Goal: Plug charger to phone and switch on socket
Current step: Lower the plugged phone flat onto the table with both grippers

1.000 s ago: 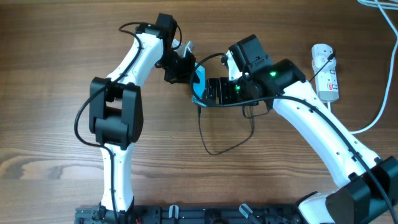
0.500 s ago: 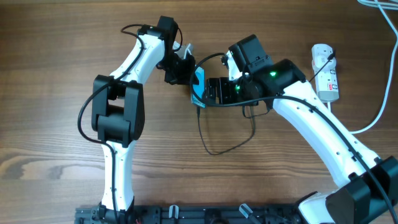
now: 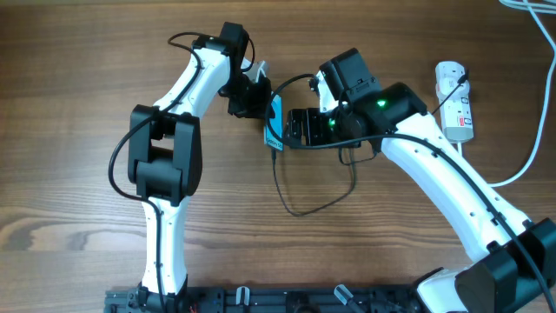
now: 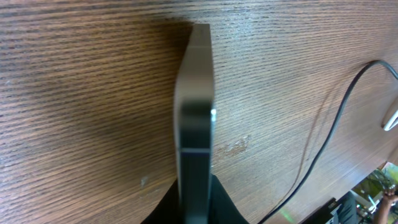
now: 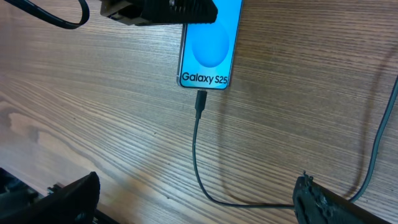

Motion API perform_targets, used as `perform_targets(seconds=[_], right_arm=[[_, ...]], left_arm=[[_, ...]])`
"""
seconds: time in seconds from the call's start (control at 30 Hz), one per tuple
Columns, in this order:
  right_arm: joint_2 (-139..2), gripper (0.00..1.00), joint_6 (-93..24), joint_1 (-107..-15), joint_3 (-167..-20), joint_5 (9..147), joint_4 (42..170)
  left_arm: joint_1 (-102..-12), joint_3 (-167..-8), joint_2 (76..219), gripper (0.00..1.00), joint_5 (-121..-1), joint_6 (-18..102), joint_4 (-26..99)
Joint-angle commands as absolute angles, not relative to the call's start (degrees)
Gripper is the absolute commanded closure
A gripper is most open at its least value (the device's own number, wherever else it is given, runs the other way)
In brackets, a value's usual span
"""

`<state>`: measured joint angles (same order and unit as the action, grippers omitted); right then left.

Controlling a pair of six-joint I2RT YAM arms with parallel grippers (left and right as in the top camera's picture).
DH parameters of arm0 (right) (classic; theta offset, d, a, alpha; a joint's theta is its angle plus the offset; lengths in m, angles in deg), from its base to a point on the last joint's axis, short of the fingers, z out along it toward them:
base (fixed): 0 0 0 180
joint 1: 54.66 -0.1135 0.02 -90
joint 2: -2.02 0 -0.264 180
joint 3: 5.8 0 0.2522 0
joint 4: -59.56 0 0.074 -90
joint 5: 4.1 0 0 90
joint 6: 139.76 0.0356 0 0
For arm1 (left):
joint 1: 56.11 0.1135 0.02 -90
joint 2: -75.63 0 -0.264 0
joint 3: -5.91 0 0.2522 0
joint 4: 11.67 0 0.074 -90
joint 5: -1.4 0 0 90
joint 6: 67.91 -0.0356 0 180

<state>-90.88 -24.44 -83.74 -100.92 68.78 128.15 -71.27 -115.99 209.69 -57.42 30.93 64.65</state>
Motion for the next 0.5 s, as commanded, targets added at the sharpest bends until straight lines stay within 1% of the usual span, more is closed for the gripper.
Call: perform_targets(seconds=[0.0,0.2,0.47], right_arm=[[-91.54,0.0,-24.09,-83.52,-101.55,68.08,128.06],[-91.54,0.01,-24.09,-83.52,-101.55,68.08,128.36],[-91.54,0.0,-24.11,-83.52,-101.55,68.08,128.43]], left_arm=[[-71.29,-115.64,210.37,0.87,-58.74,29.8,64.72],[-71.27,-115.64,210.37,0.85,-58.87,29.82,64.72],[-71.29,-115.62,210.39,0.84,-63.13,29.82,66.12]])
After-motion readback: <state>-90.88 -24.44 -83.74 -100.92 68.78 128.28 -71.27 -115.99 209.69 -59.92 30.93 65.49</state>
